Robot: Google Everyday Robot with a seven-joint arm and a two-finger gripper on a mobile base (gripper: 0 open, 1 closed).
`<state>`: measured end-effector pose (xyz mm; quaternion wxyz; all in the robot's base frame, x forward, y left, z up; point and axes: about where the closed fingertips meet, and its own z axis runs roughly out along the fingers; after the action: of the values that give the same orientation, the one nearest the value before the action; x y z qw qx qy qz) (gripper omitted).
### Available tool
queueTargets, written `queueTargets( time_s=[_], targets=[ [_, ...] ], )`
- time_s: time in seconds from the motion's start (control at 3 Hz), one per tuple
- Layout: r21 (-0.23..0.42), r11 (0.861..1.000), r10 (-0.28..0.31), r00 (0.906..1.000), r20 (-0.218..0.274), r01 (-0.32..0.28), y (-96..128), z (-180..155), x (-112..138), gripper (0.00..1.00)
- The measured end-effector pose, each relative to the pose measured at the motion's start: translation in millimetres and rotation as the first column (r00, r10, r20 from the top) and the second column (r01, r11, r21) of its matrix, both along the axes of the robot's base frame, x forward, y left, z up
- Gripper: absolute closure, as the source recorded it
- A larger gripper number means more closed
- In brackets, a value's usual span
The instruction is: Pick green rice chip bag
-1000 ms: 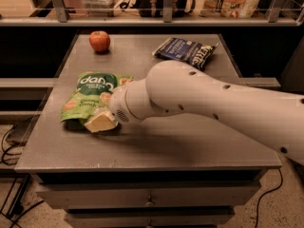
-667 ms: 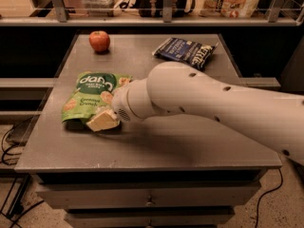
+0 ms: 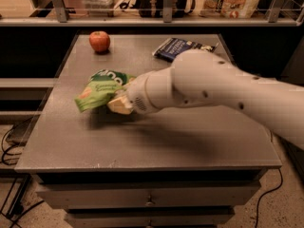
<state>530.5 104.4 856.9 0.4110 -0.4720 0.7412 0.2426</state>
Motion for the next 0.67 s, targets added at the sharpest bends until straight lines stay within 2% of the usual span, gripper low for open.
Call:
queueTargets(
  time_s=[0.33, 0.67],
  targets=[
    [0.057, 0.997, 0.053, 0.998, 0.035, -0.055, -30.1, 32.4, 16.2, 1.0],
    [0.083, 0.989, 0.112, 0.9903, 0.081, -0.119, -66.3, 66.6, 36.9, 1.0]
  ],
)
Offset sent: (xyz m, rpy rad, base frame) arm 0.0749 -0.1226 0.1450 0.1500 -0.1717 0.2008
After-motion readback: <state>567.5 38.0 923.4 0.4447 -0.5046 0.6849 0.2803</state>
